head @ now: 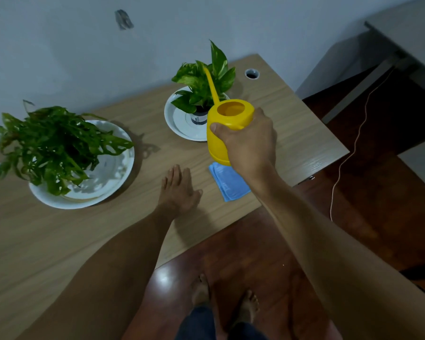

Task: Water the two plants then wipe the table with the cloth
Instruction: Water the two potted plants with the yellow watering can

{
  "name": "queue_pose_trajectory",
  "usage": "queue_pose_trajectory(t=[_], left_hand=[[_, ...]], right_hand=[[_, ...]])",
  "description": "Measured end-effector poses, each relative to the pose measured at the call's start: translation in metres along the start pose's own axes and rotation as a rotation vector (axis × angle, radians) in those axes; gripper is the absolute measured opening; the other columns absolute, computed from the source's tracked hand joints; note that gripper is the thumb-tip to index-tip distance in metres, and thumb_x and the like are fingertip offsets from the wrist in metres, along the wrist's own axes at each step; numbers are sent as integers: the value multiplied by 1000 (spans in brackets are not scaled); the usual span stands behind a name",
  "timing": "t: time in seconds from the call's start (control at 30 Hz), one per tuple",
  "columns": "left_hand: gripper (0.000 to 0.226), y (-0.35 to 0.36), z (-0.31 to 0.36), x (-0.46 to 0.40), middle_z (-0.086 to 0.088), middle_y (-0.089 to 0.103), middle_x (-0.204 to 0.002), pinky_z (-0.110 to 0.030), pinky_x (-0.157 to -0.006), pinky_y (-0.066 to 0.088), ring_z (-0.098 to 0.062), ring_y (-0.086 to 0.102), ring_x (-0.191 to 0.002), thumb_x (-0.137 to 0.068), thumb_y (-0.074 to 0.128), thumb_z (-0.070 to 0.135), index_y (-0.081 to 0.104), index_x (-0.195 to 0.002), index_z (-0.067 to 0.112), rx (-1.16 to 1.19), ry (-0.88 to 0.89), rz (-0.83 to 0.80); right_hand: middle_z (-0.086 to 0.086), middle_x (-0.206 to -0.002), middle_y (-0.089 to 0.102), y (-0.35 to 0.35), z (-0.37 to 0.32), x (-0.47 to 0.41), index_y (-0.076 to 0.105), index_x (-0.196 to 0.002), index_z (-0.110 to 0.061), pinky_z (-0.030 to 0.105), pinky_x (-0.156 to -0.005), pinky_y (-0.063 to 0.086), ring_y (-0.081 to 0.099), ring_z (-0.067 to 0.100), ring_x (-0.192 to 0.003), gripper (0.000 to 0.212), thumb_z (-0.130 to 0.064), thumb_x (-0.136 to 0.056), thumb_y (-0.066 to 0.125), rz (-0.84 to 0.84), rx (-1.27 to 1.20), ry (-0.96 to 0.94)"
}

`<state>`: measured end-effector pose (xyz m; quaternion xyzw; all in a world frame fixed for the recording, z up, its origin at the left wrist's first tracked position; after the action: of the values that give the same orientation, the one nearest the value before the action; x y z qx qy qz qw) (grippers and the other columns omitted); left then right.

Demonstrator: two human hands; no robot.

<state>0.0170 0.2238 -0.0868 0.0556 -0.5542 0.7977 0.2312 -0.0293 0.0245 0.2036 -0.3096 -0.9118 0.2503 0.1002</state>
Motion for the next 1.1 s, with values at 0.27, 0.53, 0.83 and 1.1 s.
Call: queue_pose_trajectory(t=[0.27, 0.53, 0.83, 1.1], left_hand=[[93, 2, 1, 2, -15, -7, -173, -49, -127, -3, -31, -10, -160, -96, 47, 66, 5, -166, 20, -3, 30, 7], [94, 2, 1, 1, -15, -8, -173, -50, -127, -3, -31, -10, -160, -97, 46, 66, 3, -166, 21, -16, 25, -13], [93, 3, 0, 1, -15, -9, -173, -49, -127, -4, -30, -11, -160, -97, 43, 67, 1, -166, 21, -22, 26, -16], [106, 3, -1, 3, -15, -6, -173, -50, -127, -3, -31, -8, -160, -81, 24, 82, 3, -166, 22, -3, 38, 12]], right_hand=[[6, -118, 70, -11, -17, 0, 63, -121, -12, 28, -82, 46, 64, 26, -112, 66, -48, -71, 88, -21, 54, -3], [7, -115, 70, -13, -28, -2, 63, -118, -11, 34, -85, 52, 64, 28, -112, 67, -49, -69, 89, -10, 59, -28], [-6, -98, 59, -14, -37, 0, 66, -116, -15, 25, -78, 43, 64, 24, -109, 58, -45, -72, 88, -43, 53, -58], [-3, -101, 64, -27, -36, 1, 68, -109, -16, 25, -76, 40, 64, 22, -107, 53, -47, -71, 89, -54, 95, -79]])
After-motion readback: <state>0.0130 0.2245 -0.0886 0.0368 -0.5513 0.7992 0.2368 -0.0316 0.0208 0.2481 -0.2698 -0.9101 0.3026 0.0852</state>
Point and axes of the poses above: each hand's wrist, its own x-axis away from the middle knuckle, its own y-axis out of the palm, z = x × y, the point moved 10 cm from there along -x, towards the middle knuckle
